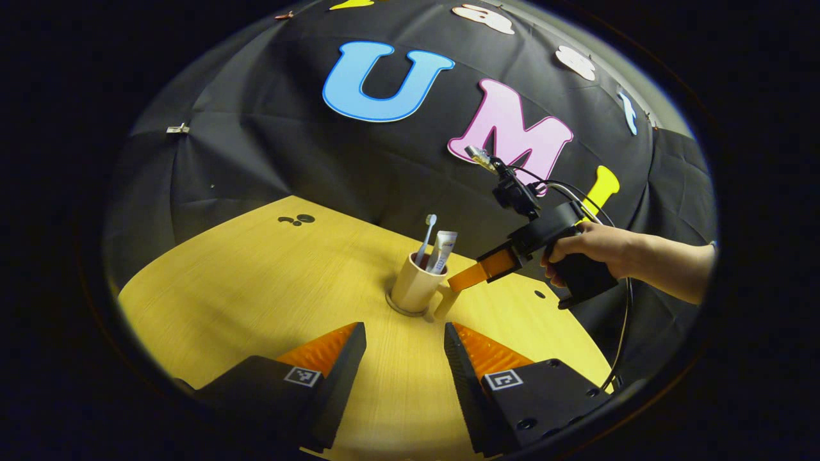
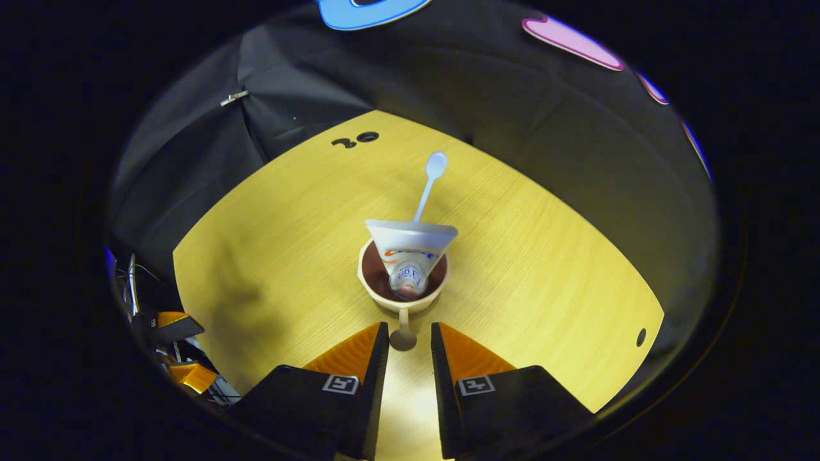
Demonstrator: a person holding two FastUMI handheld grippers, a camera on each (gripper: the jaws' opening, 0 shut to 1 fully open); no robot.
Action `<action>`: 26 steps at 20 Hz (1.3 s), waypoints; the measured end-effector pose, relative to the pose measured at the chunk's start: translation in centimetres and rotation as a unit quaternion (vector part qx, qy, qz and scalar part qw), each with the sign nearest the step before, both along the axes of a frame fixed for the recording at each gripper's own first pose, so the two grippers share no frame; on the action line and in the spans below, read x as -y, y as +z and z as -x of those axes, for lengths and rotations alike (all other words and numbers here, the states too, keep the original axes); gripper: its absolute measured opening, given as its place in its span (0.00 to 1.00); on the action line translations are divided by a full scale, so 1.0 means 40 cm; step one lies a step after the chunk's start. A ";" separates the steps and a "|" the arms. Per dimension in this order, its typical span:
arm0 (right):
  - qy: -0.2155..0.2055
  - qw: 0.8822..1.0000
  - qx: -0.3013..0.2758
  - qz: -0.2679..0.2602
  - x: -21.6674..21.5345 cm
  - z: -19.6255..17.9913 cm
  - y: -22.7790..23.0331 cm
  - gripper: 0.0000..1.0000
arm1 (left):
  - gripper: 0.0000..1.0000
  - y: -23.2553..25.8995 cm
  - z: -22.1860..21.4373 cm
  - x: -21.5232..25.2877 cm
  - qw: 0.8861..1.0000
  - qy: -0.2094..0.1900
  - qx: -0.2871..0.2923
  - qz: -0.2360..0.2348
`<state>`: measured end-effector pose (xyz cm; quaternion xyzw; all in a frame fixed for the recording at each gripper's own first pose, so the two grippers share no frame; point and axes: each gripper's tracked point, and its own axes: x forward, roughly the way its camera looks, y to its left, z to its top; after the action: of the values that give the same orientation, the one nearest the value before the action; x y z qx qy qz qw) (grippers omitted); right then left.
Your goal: Put the toothbrush and toothpaste on the desktop into the cup, then pick up the cup and place it on the coaster on the desktop.
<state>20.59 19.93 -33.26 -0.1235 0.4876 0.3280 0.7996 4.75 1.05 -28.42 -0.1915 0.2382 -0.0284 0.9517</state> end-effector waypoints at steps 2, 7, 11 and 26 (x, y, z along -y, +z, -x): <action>-0.003 1.000 0.017 -0.010 0.020 0.015 0.051 0.41 | 0.77 0.021 -0.006 0.013 1.000 -0.008 0.005 0.003; -0.030 0.996 0.068 -0.038 0.083 0.060 0.184 0.41 | 0.78 0.096 -0.013 0.056 0.999 -0.040 0.017 0.000; -0.053 0.991 0.109 -0.050 0.139 0.110 0.276 0.41 | 0.78 0.164 -0.001 0.104 0.997 -0.076 0.028 -0.008; -0.143 0.952 0.227 -0.146 0.261 0.316 0.494 0.46 | 0.77 0.314 0.055 0.241 0.985 -0.161 0.068 -0.008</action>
<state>7.95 9.50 -13.48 -0.0053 0.2528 0.2408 0.9371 2.54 -8.60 -15.87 -0.1410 0.2012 -0.1920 0.9502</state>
